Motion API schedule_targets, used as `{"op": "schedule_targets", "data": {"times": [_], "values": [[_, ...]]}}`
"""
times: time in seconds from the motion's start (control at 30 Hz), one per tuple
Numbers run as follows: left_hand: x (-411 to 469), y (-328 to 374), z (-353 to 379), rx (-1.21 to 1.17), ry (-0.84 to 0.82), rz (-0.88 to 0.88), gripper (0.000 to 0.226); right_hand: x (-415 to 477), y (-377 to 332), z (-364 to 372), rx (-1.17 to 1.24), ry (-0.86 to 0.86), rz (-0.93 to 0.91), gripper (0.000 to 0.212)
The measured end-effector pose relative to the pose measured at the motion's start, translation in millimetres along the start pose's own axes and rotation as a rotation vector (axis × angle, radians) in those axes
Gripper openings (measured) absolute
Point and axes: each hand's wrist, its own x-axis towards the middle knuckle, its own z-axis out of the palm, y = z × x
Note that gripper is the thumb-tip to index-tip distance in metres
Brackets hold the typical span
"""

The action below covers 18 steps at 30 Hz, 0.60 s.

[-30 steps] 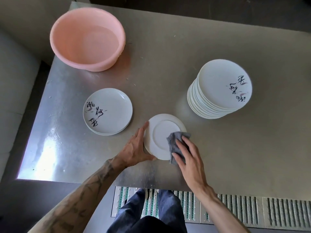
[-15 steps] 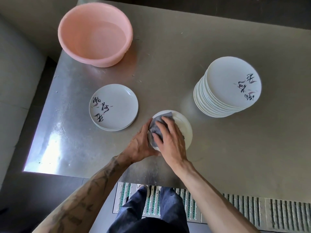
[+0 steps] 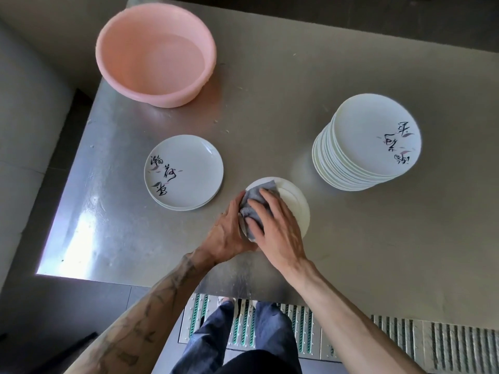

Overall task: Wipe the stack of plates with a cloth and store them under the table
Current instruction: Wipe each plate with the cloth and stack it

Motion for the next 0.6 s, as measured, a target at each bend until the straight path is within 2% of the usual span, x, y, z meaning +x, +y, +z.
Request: {"op": "schedule_targets", "data": {"times": [0.17, 0.33, 0.4, 0.5, 0.6], "values": [[1, 0, 1, 0.014, 0.004, -0.019, 0.133, 27, 12, -13, 0.006, 0.022, 0.067, 0.04], [-1, 1, 2, 0.147, -0.025, -0.021, 0.132, 15, 50, -32, 0.114, 0.072, 0.35, 0.04], [-1, 3, 2, 0.2, -0.037, -0.024, 0.132, 11, 51, -32, 0.121, 0.106, 0.379, 0.039], [1, 3, 2, 0.258, -0.038, -0.03, 0.135, 17, 36, -24, 0.084, 0.079, 0.297, 0.039], [0, 5, 2, 0.273, -0.024, -0.029, 0.132, 22, 18, -14, 0.008, 0.047, -0.002, 0.037]]}}
